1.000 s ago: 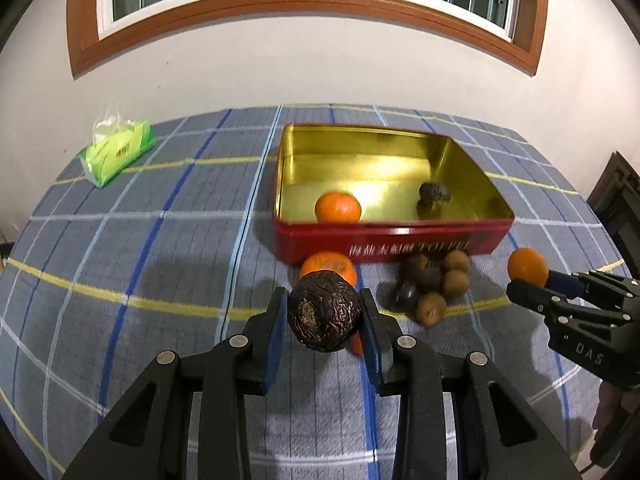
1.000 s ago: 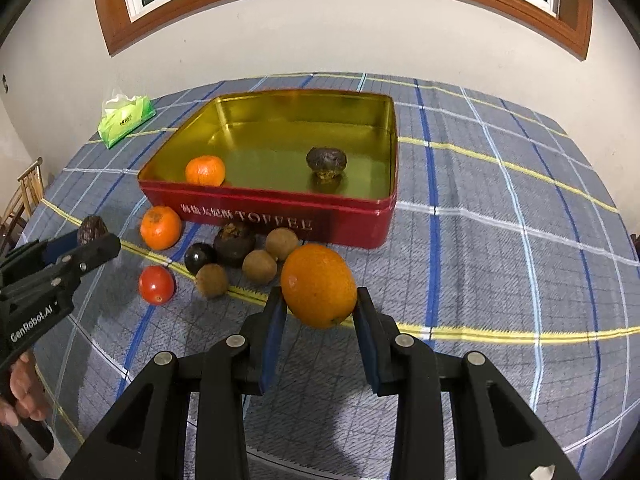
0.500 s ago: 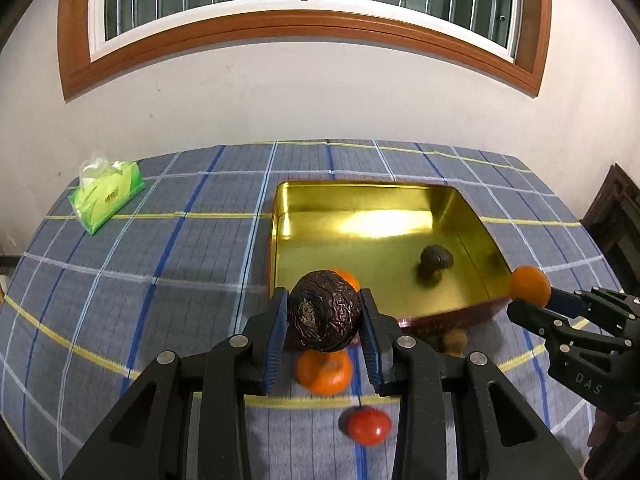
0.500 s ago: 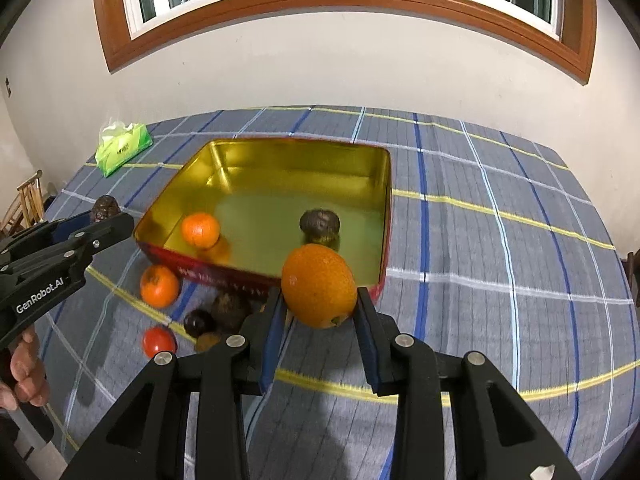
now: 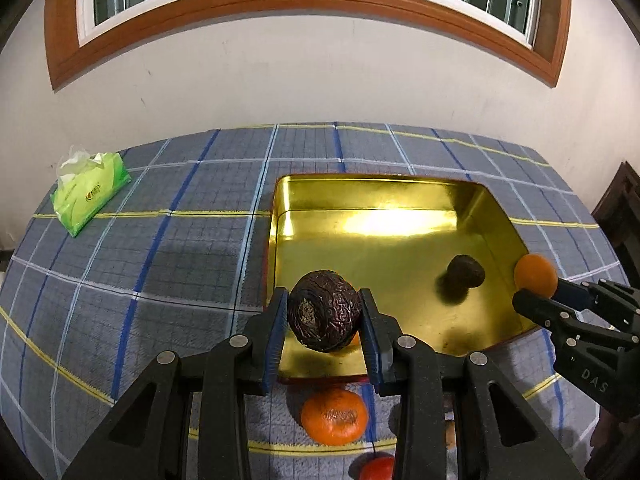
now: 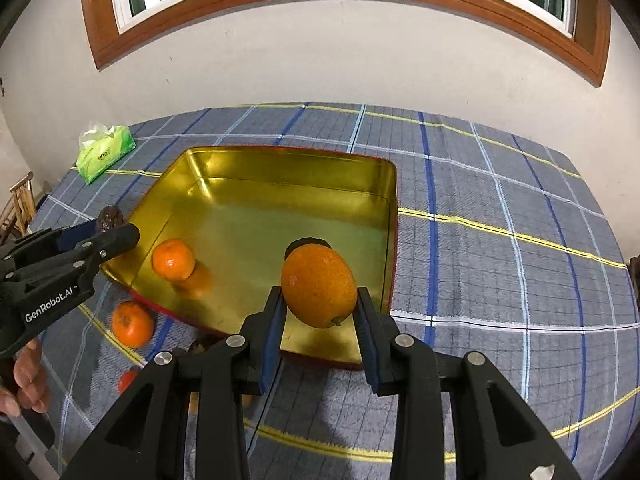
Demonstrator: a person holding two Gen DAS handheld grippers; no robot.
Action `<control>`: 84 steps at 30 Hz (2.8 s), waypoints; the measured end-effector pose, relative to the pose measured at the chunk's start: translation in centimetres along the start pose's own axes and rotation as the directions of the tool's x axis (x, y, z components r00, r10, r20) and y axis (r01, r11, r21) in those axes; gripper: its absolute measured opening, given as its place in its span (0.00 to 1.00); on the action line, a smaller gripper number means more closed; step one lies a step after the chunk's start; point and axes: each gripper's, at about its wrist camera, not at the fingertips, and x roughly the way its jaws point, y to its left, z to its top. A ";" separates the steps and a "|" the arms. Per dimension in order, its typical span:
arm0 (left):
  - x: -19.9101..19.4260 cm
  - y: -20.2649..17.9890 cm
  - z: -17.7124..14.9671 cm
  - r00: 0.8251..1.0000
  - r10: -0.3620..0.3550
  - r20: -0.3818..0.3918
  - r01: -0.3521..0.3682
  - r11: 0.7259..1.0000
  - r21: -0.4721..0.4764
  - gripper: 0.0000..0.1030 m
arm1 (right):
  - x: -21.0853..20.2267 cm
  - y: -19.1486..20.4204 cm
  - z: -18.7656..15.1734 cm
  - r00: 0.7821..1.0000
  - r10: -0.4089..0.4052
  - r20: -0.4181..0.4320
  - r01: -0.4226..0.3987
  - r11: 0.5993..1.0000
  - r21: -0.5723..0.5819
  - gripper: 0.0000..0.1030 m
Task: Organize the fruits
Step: 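Lower both fruits into the tin and open both tools, then withdraw both open tools from the tin, then move left tool to the red round fruit and close on it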
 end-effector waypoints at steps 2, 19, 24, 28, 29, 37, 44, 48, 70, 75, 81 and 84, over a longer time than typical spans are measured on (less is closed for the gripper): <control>0.5 0.0 0.0 1.000 0.002 -0.008 -0.002 1.000 -0.001 0.34 | 0.6 -0.1 0.0 1.000 0.000 -0.009 0.000 1.000 -0.002 0.31; 2.5 -0.1 -0.4 0.999 0.014 -0.038 -0.014 1.000 0.014 0.34 | 3.2 -0.1 0.3 0.999 -0.008 -0.049 0.007 1.000 -0.006 0.31; 2.6 -0.4 -0.5 0.999 0.034 -0.027 -0.033 0.999 0.040 0.34 | 3.4 0.2 0.4 0.999 -0.018 -0.049 0.017 1.000 -0.024 0.31; 2.6 -0.4 -0.5 0.999 0.037 -0.028 -0.036 0.999 0.034 0.34 | 3.5 0.3 0.3 0.999 -0.009 -0.052 0.009 1.000 -0.014 0.31; 2.6 -0.4 -0.5 0.999 0.038 -0.028 -0.037 0.999 0.034 0.34 | 3.5 0.3 0.3 0.999 -0.009 -0.053 0.008 1.000 -0.014 0.31; 2.4 -0.3 -0.6 0.998 0.054 -0.030 -0.053 0.998 0.030 0.38 | 3.5 0.3 0.3 0.998 -0.005 -0.056 0.005 1.000 -0.001 0.32; 2.2 -0.6 -0.8 0.997 0.067 -0.033 -0.065 0.997 0.041 0.46 | 2.9 0.4 0.1 0.999 -0.006 -0.045 0.006 1.000 0.000 0.40; 1.9 -0.8 -1.1 0.997 0.064 -0.043 -0.062 0.997 0.041 0.46 | 2.2 0.4 -0.2 0.999 0.000 -0.041 0.000 1.000 0.007 0.40; -5.6 -0.9 -7.9 0.999 0.048 -0.001 -0.048 0.999 0.022 0.46 | -3.1 1.7 -6.5 1.000 -0.002 -0.022 0.002 1.000 -0.004 0.40; -5.9 -1.5 -10.7 0.999 0.047 -0.024 -0.047 0.999 0.028 0.46 | -3.3 2.0 -8.9 0.999 0.011 -0.044 -0.012 1.000 -0.004 0.40; -5.4 -1.9 -13.0 0.997 0.033 -0.065 -0.033 0.999 0.008 0.46 | -2.9 2.4 -10.5 0.997 0.021 -0.072 -0.021 1.000 -0.008 0.40; -5.1 -2.1 -13.4 0.997 0.023 -0.078 -0.023 1.000 -0.002 0.46 | -2.7 2.4 -10.8 0.996 0.029 -0.079 -0.029 1.000 -0.005 0.40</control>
